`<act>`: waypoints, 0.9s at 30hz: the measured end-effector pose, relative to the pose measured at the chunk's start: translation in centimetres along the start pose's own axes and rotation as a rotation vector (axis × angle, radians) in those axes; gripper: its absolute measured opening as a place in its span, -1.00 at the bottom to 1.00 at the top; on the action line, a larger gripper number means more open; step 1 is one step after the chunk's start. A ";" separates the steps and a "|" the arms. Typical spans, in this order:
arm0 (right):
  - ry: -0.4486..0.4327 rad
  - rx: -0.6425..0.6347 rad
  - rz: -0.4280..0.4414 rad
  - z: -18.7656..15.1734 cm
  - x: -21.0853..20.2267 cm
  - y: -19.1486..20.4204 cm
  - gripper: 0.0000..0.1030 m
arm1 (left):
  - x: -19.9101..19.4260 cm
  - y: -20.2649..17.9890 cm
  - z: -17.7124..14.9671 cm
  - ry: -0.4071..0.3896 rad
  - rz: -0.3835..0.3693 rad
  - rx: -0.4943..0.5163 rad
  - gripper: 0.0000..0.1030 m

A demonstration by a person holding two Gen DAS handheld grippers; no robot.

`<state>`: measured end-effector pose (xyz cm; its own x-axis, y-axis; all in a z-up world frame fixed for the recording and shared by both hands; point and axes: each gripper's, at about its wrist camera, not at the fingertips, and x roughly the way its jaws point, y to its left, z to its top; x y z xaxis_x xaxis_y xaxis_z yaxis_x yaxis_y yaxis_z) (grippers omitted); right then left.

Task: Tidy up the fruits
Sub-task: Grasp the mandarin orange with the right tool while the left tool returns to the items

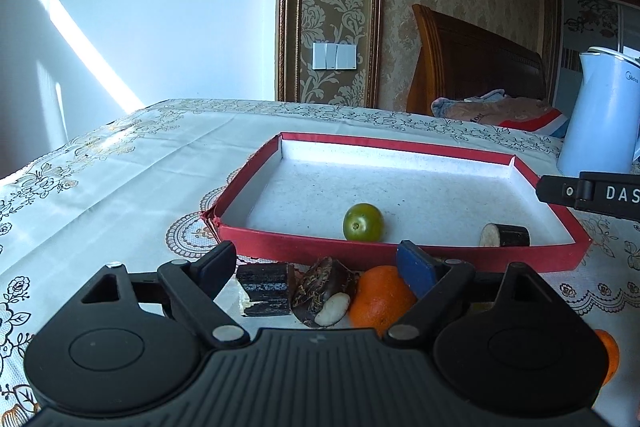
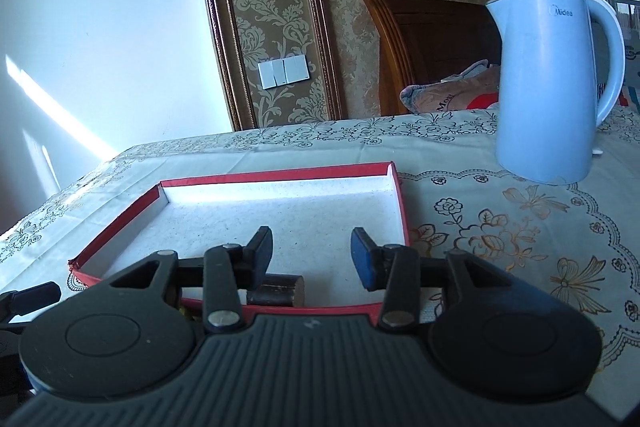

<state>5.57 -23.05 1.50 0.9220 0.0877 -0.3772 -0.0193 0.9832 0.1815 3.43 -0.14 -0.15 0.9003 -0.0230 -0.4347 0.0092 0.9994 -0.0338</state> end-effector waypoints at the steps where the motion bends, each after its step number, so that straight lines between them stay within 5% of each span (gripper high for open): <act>1: -0.009 0.016 -0.002 -0.1 -0.6 -0.5 -0.01 | 0.0 0.2 0.0 0.000 0.000 -0.010 0.70; 13: 0.021 0.019 0.028 -3.7 -6.1 -4.2 0.10 | 0.1 1.3 0.3 -0.010 0.009 -0.064 0.70; 27: 0.146 -0.185 0.167 -6.0 -7.9 -1.1 0.09 | 0.1 1.6 0.2 0.001 0.020 -0.086 0.70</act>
<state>-4.03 -23.90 -1.14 0.8348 0.2601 -0.4852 -0.2489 0.9644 0.0888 3.66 1.49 -0.03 0.8995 -0.0028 -0.4370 -0.0466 0.9937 -0.1023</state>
